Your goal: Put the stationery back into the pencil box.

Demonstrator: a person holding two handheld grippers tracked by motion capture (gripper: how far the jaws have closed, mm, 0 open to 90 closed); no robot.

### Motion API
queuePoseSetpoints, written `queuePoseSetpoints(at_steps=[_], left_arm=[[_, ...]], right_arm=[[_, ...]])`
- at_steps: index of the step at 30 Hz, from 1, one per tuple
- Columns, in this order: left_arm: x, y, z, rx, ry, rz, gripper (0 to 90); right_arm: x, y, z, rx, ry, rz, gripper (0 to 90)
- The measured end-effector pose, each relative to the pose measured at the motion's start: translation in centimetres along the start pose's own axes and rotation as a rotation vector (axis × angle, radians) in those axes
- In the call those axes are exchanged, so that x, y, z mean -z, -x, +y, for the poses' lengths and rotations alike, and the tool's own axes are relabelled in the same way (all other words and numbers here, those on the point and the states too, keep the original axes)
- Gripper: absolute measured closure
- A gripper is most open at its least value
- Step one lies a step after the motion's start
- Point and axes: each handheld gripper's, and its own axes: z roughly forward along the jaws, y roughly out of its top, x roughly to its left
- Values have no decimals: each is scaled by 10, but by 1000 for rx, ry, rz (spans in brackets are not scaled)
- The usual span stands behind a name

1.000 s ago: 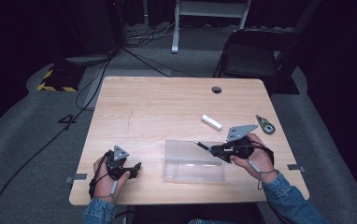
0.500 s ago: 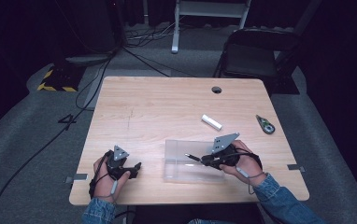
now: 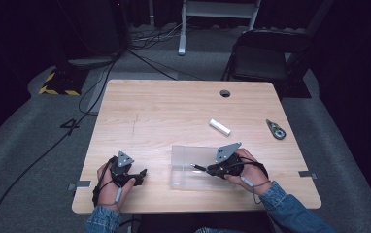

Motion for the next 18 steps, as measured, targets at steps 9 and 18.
queuePoseSetpoints(at_steps=[9,18], left_arm=[[0,0,0,2,0,-2,215],[0,0,0,2,0,-4,214]], right_arm=[[-4,1,-1,12,-11,1,795],[-9,-1,-3,21,-36,-3,794]])
